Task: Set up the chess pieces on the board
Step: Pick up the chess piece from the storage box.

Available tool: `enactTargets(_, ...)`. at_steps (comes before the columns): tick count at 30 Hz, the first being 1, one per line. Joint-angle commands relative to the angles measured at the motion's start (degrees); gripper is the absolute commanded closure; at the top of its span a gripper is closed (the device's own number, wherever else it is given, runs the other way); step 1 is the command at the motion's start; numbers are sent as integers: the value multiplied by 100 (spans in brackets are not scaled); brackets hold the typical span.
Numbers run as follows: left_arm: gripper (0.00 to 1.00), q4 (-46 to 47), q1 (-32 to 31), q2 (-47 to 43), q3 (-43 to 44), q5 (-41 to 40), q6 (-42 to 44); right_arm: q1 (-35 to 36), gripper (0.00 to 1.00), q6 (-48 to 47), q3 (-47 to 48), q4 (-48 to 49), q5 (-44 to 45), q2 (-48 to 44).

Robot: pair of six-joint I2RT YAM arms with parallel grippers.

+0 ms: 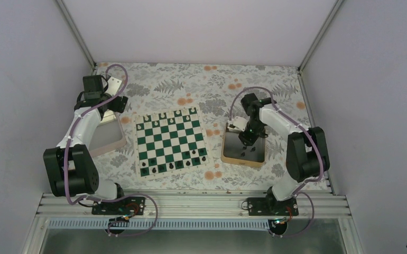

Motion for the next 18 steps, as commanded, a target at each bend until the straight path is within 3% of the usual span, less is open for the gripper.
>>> enactTargets(1,0,2,-20,57,157,-55,-28,-194,68,-53,-267,433,77,70)
enactTargets(18,0,2,-21,129,164,-134,-55,-215,71,-76,-403,810,73,539)
